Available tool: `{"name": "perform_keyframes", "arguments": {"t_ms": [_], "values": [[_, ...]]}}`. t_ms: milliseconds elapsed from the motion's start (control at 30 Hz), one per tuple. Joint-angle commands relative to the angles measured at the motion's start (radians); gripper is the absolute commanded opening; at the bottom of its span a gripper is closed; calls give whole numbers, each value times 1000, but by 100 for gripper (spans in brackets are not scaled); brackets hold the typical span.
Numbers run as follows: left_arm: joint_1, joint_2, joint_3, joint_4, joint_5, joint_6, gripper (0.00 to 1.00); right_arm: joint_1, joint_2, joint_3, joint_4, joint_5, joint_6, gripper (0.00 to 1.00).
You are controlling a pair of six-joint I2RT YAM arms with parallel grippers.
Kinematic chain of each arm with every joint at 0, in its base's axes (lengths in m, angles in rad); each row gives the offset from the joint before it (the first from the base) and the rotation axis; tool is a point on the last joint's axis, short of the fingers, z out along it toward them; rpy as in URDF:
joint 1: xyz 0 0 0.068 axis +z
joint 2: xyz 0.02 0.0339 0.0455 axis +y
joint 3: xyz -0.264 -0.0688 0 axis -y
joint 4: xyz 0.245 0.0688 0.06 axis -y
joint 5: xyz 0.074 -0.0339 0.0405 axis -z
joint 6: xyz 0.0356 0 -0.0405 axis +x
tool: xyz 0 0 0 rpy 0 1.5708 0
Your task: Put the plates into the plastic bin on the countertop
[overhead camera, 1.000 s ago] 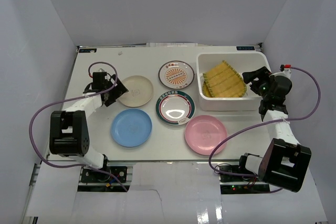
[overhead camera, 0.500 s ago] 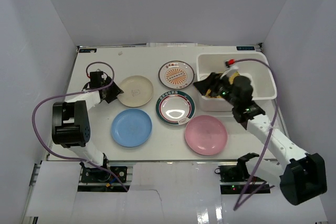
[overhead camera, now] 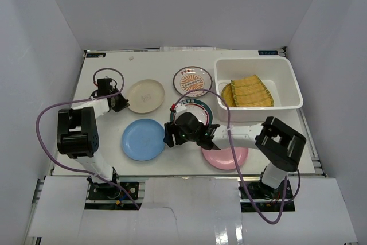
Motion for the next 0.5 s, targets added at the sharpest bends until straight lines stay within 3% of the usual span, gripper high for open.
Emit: {"name": "perform_keyframes", "arguments": {"t_ms": [0, 233, 333, 367, 433, 467], "values": [[16, 3, 37, -7, -27, 17, 0, 30, 73, 108, 22, 81, 44, 71], [17, -35, 43, -39, -45, 18, 0, 36, 222, 180, 76, 75, 112, 64], [19, -91, 46, -53, -51, 23, 0, 44, 242, 198, 53, 103, 117, 43], [17, -113, 46, -54, -50, 26, 0, 45, 232, 191, 55, 113, 127, 23], [17, -189, 45, -56, -51, 25, 0, 50, 154, 128, 117, 138, 134, 10], [17, -217, 46, -56, -56, 23, 0, 50, 121, 111, 136, 146, 134, 8]]}}
